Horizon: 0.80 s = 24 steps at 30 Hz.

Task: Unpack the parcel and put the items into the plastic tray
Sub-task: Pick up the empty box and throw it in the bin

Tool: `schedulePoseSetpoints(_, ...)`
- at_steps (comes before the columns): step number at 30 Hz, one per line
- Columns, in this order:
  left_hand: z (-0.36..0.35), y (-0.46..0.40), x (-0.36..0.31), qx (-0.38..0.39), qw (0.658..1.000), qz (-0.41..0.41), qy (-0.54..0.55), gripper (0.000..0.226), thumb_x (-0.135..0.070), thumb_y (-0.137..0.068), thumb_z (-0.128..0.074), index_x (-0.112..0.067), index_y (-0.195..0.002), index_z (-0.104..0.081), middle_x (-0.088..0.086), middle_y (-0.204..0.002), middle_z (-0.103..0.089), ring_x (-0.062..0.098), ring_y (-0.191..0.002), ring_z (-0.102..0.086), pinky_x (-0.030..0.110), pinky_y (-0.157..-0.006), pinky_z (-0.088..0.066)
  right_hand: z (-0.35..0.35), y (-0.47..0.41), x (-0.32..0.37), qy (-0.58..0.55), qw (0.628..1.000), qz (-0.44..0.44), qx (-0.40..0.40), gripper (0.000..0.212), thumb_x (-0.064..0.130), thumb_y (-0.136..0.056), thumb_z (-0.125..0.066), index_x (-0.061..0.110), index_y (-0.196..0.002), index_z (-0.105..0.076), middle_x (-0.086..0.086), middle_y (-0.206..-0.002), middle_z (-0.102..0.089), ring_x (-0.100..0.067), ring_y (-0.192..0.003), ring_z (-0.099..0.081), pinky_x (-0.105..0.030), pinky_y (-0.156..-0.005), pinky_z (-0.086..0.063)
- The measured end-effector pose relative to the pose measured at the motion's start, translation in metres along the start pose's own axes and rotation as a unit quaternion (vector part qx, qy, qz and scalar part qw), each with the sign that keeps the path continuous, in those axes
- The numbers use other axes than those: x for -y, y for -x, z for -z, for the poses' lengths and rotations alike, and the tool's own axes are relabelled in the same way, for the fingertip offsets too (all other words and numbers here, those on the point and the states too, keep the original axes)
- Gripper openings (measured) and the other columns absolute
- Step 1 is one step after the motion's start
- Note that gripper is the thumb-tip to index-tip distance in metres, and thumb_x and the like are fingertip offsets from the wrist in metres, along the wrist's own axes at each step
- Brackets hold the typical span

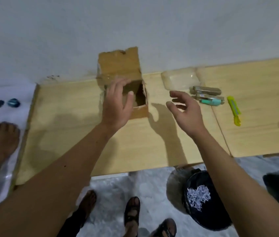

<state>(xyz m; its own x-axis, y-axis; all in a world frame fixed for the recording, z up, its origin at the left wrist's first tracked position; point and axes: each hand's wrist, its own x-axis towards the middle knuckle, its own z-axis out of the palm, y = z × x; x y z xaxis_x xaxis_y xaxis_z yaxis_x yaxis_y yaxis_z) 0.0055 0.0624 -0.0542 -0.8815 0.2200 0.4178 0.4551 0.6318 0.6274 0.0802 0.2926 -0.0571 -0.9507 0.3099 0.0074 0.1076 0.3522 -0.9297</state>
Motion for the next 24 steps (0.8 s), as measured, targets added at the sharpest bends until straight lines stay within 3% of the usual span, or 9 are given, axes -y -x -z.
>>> schedulePoseSetpoints(4,0.023,-0.023,0.032,-0.064,0.966,0.233,0.094,0.049,-0.033,-0.109,-0.049,-0.01,-0.152,-0.047,0.003,-0.153,-0.046,0.019,-0.145,-0.043,0.021,-0.12,-0.034,-0.068,-0.056,0.038,-0.045,0.994,-0.046,0.085,0.064,0.043,-0.098,-0.066,0.028,-0.154,-0.041,0.01,-0.157,-0.046,-0.011,-0.14,-0.047,-0.035,-0.115,-0.041)
schedulePoseSetpoints(7,0.025,-0.039,0.046,-0.032,0.899,0.39,0.198,0.067,-0.051,-0.11,-0.042,-0.018,-0.165,-0.023,0.006,-0.168,-0.034,0.027,-0.153,-0.038,0.041,-0.125,-0.033,-0.099,-0.083,0.047,-0.098,0.983,-0.113,0.106,0.074,0.055,-0.101,-0.054,0.027,-0.162,-0.024,0.006,-0.167,-0.032,-0.017,-0.151,-0.035,-0.042,-0.124,-0.031)
schedulePoseSetpoints(9,0.02,-0.046,0.059,-0.018,0.863,0.421,0.279,0.072,-0.065,-0.106,-0.038,-0.023,-0.164,-0.03,0.006,-0.164,-0.043,0.028,-0.15,-0.043,0.042,-0.121,-0.035,-0.109,-0.09,0.045,-0.123,0.978,-0.136,0.103,0.074,0.057,-0.102,-0.049,0.027,-0.163,-0.021,0.004,-0.167,-0.03,-0.019,-0.152,-0.032,-0.044,-0.125,-0.028)
schedulePoseSetpoints(11,0.003,-0.051,0.092,-0.007,0.836,0.429,0.342,0.097,-0.094,-0.082,-0.043,-0.031,-0.156,-0.047,0.0,-0.157,-0.054,0.025,-0.146,-0.05,0.046,-0.122,-0.035,-0.115,-0.091,0.041,-0.151,0.974,-0.139,0.096,0.072,0.058,-0.101,-0.051,0.028,-0.162,-0.025,0.005,-0.165,-0.035,-0.017,-0.149,-0.036,-0.043,-0.125,-0.029)
schedulePoseSetpoints(13,0.003,-0.053,0.09,0.004,0.816,0.435,0.381,0.113,-0.105,-0.066,-0.041,-0.034,-0.154,-0.05,-0.006,-0.157,-0.053,0.021,-0.147,-0.048,0.048,-0.123,-0.033,-0.117,-0.09,0.036,-0.17,0.972,-0.141,0.083,0.073,0.063,-0.094,-0.056,0.031,-0.157,-0.037,0.008,-0.159,-0.043,-0.013,-0.145,-0.042,-0.042,-0.123,-0.033)
schedulePoseSetpoints(16,0.022,-0.057,0.05,-0.013,0.811,0.416,0.412,0.087,-0.075,-0.102,-0.012,-0.016,-0.157,-0.044,-0.005,-0.146,-0.052,0.011,-0.14,-0.044,0.026,-0.112,-0.032,-0.115,-0.091,0.032,-0.206,0.967,-0.14,0.055,0.065,0.071,-0.09,-0.053,0.027,-0.138,-0.06,0.008,-0.14,-0.063,-0.008,-0.132,-0.055,-0.04,-0.117,-0.04)
schedulePoseSetpoints(18,0.02,-0.052,0.062,-0.025,0.792,0.406,0.456,0.097,-0.073,-0.103,-0.003,-0.002,-0.15,-0.05,0.011,-0.141,-0.059,0.022,-0.134,-0.053,0.028,-0.109,-0.039,-0.106,-0.089,0.031,-0.266,0.95,-0.155,0.045,0.056,0.066,-0.1,-0.042,0.019,-0.122,-0.066,0.004,-0.125,-0.07,-0.007,-0.119,-0.062,-0.036,-0.109,-0.046)
schedulePoseSetpoints(21,0.026,-0.044,0.069,0.01,0.761,0.42,0.494,0.083,-0.068,-0.101,-0.039,0.004,-0.138,-0.059,0.018,-0.116,-0.067,0.029,-0.108,-0.068,0.037,-0.087,-0.058,-0.095,-0.083,0.024,-0.282,0.944,-0.152,0.077,0.046,0.063,-0.098,-0.051,0.022,-0.1,-0.07,0.007,-0.117,-0.067,-0.007,-0.112,-0.065,-0.033,-0.104,-0.049)
schedulePoseSetpoints(24,0.021,-0.034,0.068,0.054,0.807,0.413,0.419,0.048,-0.022,-0.097,-0.06,-0.015,-0.144,-0.057,0.0,-0.122,-0.061,0.016,-0.109,-0.063,0.032,-0.089,-0.052,-0.09,-0.075,0.014,-0.208,0.968,-0.088,0.113,0.034,0.041,-0.078,-0.082,0.018,-0.1,-0.068,0.001,-0.125,-0.059,-0.014,-0.116,-0.062,-0.036,-0.099,-0.052)
